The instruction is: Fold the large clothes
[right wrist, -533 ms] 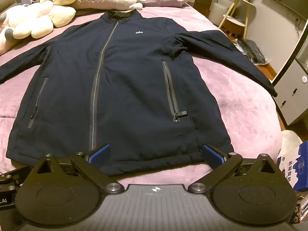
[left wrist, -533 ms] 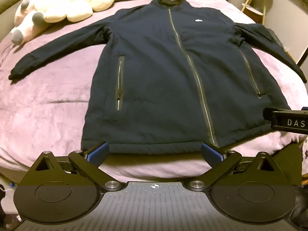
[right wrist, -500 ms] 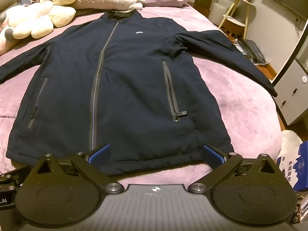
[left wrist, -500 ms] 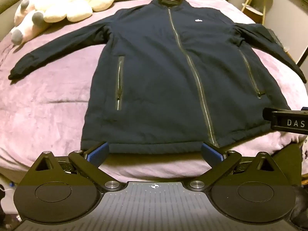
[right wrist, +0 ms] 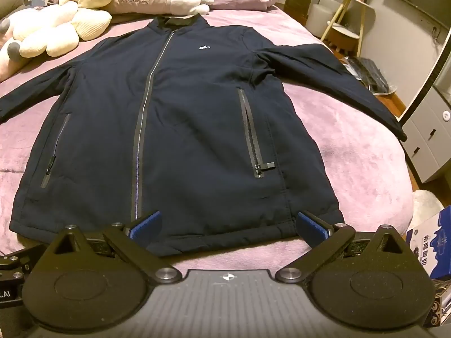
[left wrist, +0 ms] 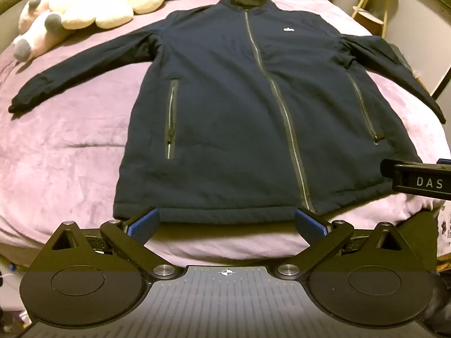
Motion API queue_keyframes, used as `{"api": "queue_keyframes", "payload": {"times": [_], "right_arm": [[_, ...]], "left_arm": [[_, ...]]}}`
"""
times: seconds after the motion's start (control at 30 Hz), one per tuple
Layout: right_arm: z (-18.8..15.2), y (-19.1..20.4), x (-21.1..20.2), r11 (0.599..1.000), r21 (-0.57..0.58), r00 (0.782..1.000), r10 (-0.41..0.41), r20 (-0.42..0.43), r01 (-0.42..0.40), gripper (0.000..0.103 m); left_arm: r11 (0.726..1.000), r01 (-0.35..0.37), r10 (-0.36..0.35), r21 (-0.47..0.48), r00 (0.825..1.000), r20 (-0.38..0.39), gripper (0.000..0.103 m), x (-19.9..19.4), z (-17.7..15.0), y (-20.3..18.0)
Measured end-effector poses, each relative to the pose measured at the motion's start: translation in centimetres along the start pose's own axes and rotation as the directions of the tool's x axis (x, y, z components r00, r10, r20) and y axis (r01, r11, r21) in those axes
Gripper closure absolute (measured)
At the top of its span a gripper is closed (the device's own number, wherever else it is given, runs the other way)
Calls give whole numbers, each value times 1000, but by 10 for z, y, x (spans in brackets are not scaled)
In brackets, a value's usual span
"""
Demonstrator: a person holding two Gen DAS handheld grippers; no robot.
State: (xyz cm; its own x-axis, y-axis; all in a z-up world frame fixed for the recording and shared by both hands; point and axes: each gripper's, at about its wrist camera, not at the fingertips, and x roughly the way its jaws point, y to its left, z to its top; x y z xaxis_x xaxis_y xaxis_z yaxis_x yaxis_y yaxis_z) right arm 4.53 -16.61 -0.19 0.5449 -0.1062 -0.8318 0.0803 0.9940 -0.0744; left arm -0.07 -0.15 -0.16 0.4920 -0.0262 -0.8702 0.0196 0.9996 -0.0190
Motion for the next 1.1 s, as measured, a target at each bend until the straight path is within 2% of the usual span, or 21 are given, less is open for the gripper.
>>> {"api": "queue_keyframes", "payload": {"times": [1.1], "right_arm": [[-3, 1, 3, 1000, -1, 1000, 14, -12, -14, 2]], "left_arm": [[1000, 11, -11, -13, 1000, -18, 0, 3, -4, -1]]}}
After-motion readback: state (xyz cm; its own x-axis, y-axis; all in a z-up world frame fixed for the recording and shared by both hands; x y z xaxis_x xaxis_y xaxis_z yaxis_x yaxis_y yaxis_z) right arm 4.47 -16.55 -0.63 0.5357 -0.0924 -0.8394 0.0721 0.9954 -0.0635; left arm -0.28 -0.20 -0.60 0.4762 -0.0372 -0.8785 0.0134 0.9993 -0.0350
